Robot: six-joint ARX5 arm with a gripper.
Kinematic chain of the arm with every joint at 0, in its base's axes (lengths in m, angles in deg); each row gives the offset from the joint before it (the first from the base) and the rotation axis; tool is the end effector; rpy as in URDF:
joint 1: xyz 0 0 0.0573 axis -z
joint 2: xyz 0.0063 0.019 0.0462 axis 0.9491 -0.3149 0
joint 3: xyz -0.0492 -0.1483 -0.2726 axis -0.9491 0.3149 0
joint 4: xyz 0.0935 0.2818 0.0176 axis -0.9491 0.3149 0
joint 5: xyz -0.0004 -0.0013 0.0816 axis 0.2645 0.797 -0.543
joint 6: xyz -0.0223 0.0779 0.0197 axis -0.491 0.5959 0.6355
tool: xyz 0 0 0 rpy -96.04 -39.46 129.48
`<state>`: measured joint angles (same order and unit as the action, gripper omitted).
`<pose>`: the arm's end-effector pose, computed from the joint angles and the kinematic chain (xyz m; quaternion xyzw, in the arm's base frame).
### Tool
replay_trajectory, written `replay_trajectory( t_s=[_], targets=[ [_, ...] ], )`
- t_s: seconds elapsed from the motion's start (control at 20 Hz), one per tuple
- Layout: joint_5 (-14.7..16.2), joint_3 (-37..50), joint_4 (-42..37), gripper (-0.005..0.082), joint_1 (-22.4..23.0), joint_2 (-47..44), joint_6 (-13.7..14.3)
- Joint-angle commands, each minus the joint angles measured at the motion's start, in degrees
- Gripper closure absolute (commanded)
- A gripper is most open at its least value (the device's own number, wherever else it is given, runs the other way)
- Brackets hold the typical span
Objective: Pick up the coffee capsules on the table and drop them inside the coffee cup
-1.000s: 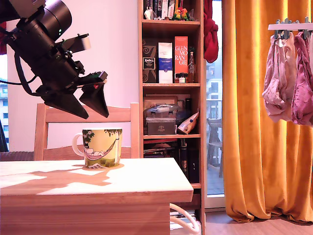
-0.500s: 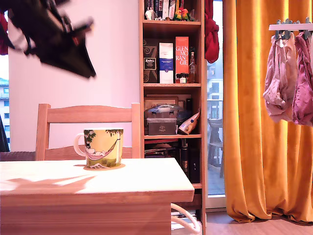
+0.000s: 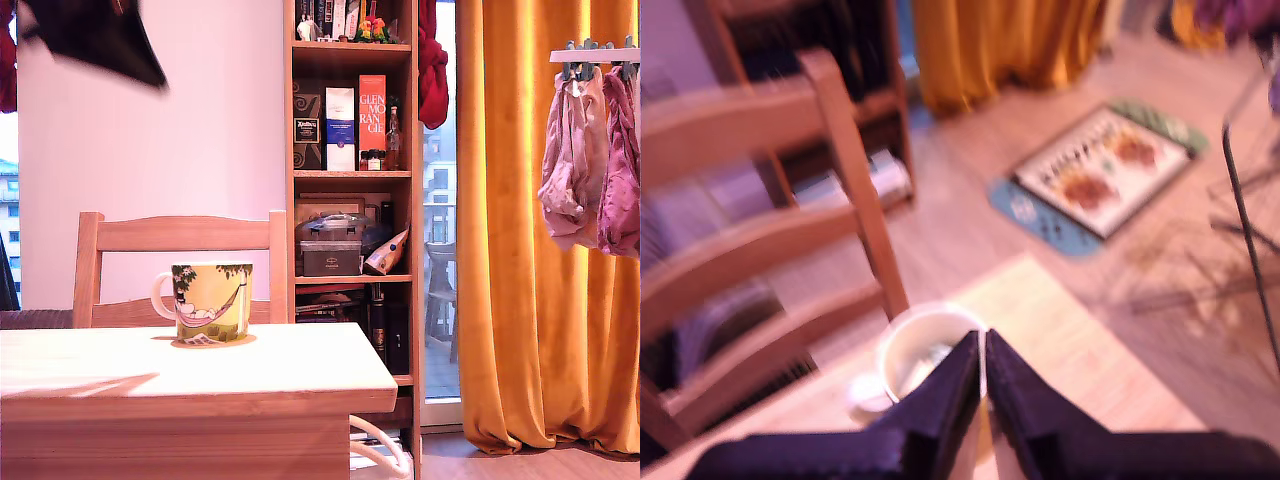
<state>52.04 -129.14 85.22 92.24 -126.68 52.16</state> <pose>0.2887 -0.1230 0.3629 0.0298 0.2179 -0.2700 0.9374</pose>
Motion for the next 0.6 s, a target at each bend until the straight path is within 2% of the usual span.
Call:
replay_trajectory(
  t_s=[0.0, 0.2, 0.35, 0.55],
  targets=[
    [-0.35, 3.5, -0.02, 0.0786, -0.11, 1.49, -1.14],
    [-1.42, 8.44, -0.15, 0.0786, -0.83, 8.87, -1.46],
    [-1.36, 13.51, -0.61, 0.0786, -3.17, 15.08, -1.46],
    [0.44, 18.82, -2.38, 0.0786, -6.82, 23.02, -2.43]
  ],
)
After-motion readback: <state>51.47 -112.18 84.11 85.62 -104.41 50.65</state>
